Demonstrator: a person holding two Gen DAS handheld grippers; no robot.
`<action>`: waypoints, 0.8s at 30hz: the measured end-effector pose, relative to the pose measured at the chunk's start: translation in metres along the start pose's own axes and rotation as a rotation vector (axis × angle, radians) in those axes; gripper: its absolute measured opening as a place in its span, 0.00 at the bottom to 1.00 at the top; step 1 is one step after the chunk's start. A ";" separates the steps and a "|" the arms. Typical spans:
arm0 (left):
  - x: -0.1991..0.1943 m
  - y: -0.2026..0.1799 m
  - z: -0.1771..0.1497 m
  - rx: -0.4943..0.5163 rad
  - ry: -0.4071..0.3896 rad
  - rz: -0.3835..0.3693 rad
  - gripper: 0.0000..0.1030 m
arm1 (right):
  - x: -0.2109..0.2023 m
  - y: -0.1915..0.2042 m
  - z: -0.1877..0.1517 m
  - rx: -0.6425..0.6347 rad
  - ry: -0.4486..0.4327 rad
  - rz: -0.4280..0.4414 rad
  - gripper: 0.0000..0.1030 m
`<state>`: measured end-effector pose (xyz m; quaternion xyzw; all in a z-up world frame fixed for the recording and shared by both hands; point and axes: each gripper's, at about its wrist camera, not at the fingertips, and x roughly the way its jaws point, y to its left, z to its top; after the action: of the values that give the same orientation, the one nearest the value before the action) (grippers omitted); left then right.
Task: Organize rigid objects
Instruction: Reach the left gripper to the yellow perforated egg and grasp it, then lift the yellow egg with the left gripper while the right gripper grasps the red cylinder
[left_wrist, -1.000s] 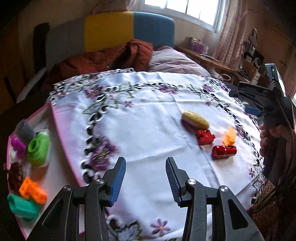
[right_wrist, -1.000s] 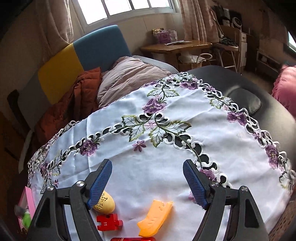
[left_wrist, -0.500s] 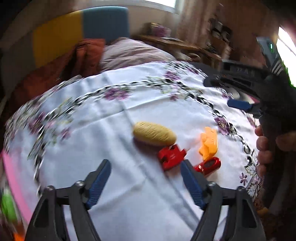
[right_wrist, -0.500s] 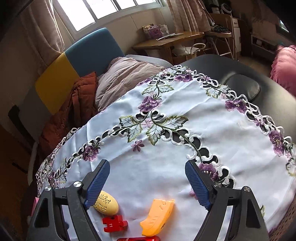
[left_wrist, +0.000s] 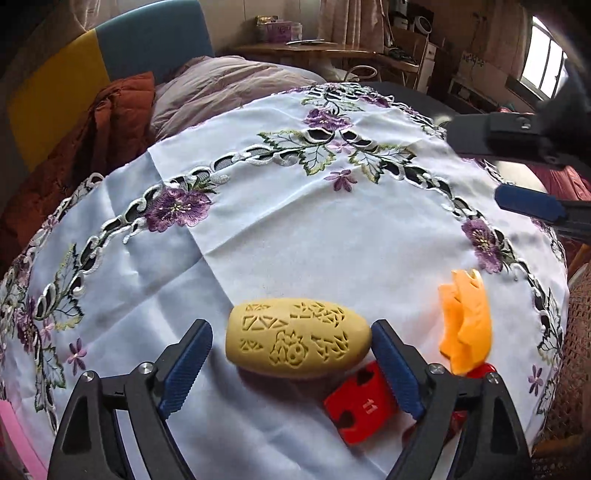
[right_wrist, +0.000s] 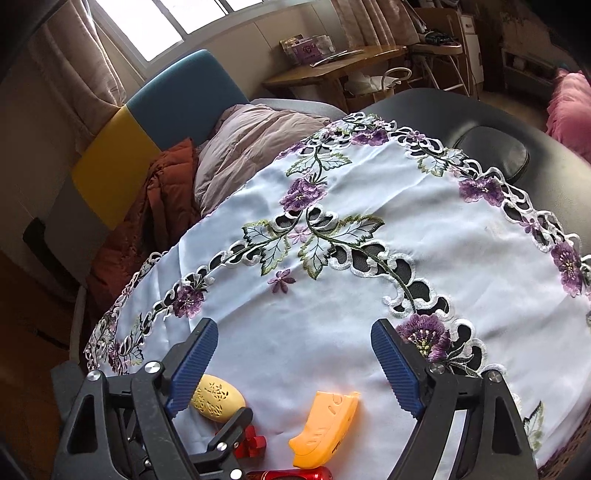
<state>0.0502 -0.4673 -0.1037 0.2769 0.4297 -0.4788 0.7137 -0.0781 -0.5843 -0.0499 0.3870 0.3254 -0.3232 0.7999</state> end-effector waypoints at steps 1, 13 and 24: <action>0.002 0.002 -0.001 -0.018 0.002 -0.023 0.76 | 0.000 0.000 0.000 0.000 0.000 -0.001 0.83; -0.058 0.031 -0.092 -0.238 -0.081 0.060 0.75 | 0.006 -0.002 -0.001 0.006 0.034 0.000 0.83; -0.090 0.009 -0.158 -0.241 -0.174 0.111 0.75 | 0.023 -0.003 -0.013 -0.005 0.150 -0.032 0.83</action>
<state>-0.0121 -0.2969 -0.1004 0.1698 0.4046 -0.4057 0.8018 -0.0705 -0.5808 -0.0748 0.4026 0.3914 -0.3054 0.7691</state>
